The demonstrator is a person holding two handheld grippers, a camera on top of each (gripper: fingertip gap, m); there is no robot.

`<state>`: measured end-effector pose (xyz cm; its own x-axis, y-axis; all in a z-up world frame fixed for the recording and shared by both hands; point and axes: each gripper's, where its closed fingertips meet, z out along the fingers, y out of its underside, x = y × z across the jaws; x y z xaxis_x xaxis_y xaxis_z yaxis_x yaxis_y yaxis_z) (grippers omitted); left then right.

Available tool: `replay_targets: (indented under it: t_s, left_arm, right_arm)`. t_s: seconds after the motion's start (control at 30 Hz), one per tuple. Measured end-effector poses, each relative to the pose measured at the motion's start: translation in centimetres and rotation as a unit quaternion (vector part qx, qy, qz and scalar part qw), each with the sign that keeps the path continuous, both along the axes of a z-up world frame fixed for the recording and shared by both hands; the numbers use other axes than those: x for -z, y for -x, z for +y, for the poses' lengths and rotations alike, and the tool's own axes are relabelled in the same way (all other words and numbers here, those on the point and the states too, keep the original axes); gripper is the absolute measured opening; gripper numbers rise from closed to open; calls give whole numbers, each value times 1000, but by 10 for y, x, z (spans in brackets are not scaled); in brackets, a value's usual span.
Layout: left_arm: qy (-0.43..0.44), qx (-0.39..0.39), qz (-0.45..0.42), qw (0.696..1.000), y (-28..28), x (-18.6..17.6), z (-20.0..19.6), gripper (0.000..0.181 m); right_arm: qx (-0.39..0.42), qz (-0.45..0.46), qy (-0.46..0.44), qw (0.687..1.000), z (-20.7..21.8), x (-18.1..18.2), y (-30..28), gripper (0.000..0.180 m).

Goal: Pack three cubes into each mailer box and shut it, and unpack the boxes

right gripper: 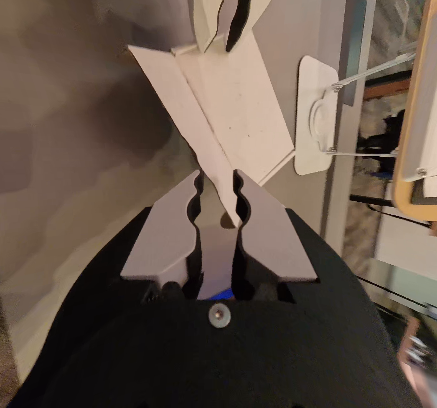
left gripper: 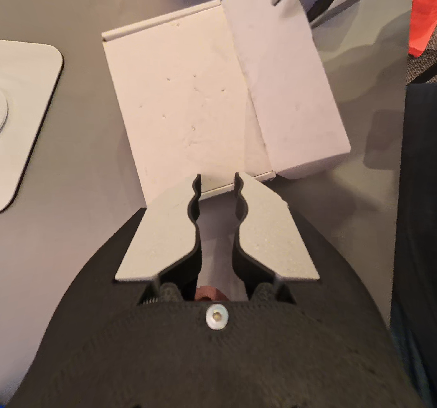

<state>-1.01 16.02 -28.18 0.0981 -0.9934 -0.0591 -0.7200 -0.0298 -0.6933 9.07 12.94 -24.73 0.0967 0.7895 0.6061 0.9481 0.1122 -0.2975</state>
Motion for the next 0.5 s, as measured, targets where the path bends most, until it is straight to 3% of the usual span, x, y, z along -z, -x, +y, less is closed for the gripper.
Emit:
replay_targets:
  t_s: [0.17,0.43,0.5]
  left_arm:
    - [7,10,9,1000,-4,0,1,26]
    - [29,18,17,999,-8,0,1,27]
    - [28,23,26,999,-8,0,1,27]
  right_arm:
    - [-73,-121,-89,986,8,25,-1,29]
    - [-87,-114,-171,975,15,35,21,50]
    - [-88,-130,-197,968,22,36,22,37]
